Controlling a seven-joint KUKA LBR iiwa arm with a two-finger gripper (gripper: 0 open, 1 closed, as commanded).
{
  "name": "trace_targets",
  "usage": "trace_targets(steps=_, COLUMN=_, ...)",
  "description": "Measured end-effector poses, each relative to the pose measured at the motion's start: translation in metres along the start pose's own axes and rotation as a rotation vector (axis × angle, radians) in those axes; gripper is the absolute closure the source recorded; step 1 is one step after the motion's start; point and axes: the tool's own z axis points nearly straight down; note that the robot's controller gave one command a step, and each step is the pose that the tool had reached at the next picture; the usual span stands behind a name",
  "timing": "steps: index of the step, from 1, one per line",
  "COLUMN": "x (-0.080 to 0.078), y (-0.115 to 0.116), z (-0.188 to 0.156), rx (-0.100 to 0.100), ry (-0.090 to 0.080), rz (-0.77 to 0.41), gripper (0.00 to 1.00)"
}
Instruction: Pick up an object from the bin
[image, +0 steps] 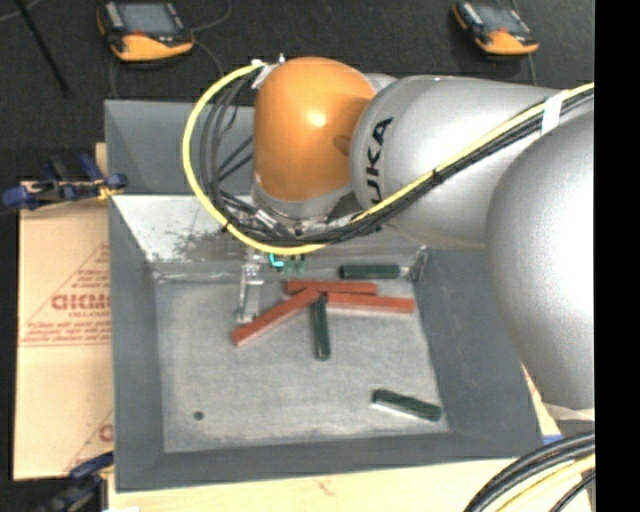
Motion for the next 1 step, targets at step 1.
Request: trace_targets(steps=1, x=0.0459, y=-0.0709, z=0.1279, rx=0.003, ry=-0.001, rz=-0.086, gripper=0.0)
